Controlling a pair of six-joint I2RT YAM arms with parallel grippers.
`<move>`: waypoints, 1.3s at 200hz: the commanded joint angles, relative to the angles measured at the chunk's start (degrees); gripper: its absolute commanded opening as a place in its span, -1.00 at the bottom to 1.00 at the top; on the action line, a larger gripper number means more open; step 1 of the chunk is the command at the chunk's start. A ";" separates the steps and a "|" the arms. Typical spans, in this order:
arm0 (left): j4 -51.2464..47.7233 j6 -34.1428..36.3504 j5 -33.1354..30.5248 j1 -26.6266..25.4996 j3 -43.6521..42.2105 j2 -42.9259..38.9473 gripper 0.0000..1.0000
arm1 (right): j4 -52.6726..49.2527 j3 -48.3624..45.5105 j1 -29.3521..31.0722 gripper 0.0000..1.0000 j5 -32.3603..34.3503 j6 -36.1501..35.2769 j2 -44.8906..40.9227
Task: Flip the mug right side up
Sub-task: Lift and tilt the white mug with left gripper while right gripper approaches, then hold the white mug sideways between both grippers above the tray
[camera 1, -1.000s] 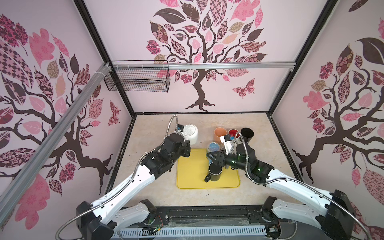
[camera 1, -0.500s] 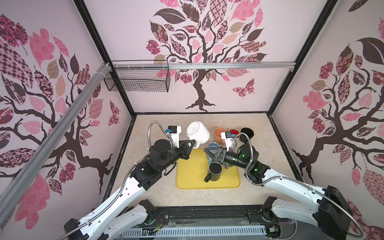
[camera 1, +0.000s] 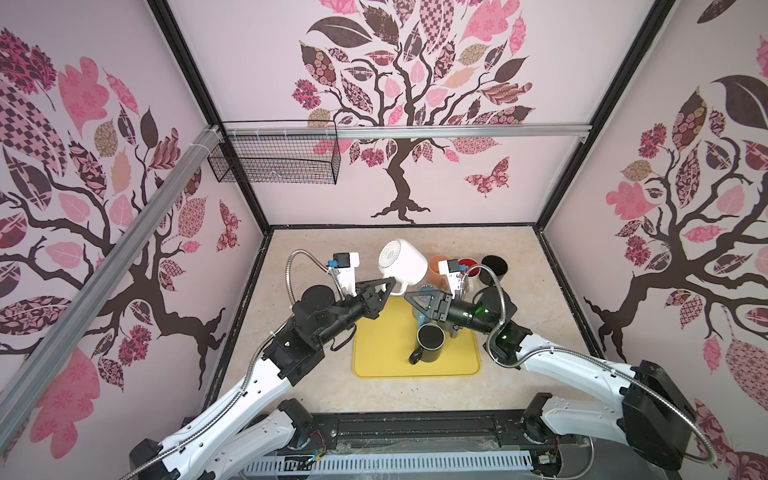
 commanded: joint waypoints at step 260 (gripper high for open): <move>37.53 -18.45 10.08 0.00 -13.50 5.44 -1.00 | 15.51 7.09 -4.82 -1.00 -1.93 9.47 7.16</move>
